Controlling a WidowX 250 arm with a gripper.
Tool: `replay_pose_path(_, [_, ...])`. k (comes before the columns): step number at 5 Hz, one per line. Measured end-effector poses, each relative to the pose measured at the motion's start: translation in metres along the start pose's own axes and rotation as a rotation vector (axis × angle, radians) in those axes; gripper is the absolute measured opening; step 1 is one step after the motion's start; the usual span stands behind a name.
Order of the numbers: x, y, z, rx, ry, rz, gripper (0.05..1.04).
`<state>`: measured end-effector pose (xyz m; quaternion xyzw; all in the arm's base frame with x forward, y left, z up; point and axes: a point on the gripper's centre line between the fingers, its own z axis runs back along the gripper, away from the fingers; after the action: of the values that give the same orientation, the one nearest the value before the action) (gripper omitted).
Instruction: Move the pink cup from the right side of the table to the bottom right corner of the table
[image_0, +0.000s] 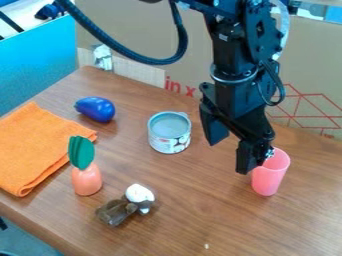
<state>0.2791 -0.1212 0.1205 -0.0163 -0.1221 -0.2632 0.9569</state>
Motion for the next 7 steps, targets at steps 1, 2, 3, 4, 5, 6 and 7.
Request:
replay_pose_path(1, [-0.004, 0.000, -0.008, -0.004, 0.030, 0.000, 1.001])
replay_pose_path(2, [0.013, -0.012, -0.021, -0.020, 0.027, -0.047, 1.001])
replay_pose_path(3, [0.026, -0.022, -0.026, -0.008, 0.029, -0.084, 1.001])
replay_pose_path(4, [0.037, -0.030, -0.036, -0.007, 0.050, -0.104, 1.001])
replay_pose_path(5, [0.044, -0.032, -0.038, 0.001, 0.059, -0.113, 1.001])
replay_pose_path(6, [0.048, -0.031, -0.042, 0.009, 0.059, -0.119, 1.001])
replay_pose_path(7, [0.050, -0.031, -0.046, 0.023, 0.061, -0.115, 1.001])
